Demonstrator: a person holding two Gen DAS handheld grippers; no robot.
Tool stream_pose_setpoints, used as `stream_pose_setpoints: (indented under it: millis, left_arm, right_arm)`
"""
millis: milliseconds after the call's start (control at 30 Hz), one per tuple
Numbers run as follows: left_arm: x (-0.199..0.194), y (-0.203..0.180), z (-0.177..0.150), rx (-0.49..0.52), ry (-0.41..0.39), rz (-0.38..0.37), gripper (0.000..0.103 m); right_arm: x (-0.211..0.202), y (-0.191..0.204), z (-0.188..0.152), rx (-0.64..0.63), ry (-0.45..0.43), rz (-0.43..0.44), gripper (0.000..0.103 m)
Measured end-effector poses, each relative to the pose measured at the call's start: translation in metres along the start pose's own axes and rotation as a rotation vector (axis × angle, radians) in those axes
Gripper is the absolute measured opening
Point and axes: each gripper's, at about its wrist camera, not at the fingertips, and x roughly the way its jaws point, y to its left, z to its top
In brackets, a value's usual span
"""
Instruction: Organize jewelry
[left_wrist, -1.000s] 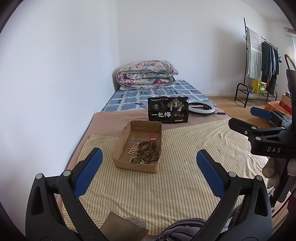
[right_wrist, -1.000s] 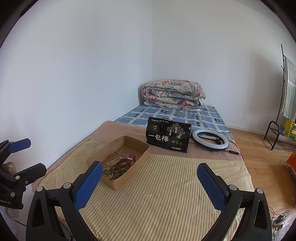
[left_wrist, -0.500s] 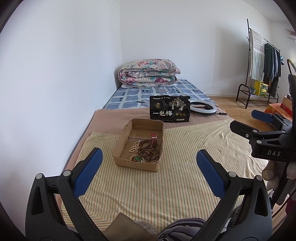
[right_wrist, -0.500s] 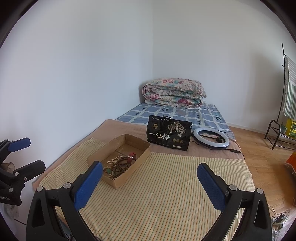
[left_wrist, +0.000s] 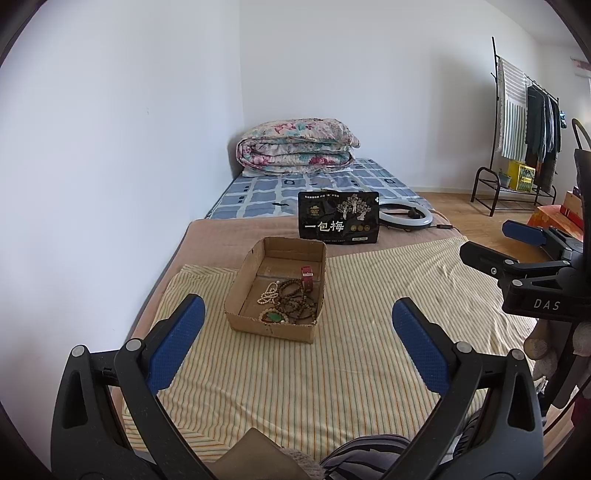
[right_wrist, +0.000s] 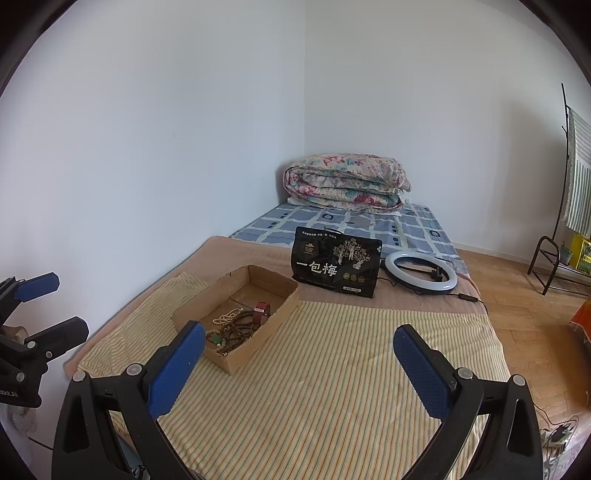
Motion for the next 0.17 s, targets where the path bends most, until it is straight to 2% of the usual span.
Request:
stream_pose_setpoints:
  millis: [167]
  left_arm:
    - [-0.0001, 0.0000, 0.0013, 0.005, -0.010, 0.014, 0.103]
  right_arm:
    - [0.0004, -0.0033, -0.0013, 0.004, 0.002, -0.004, 0.103]
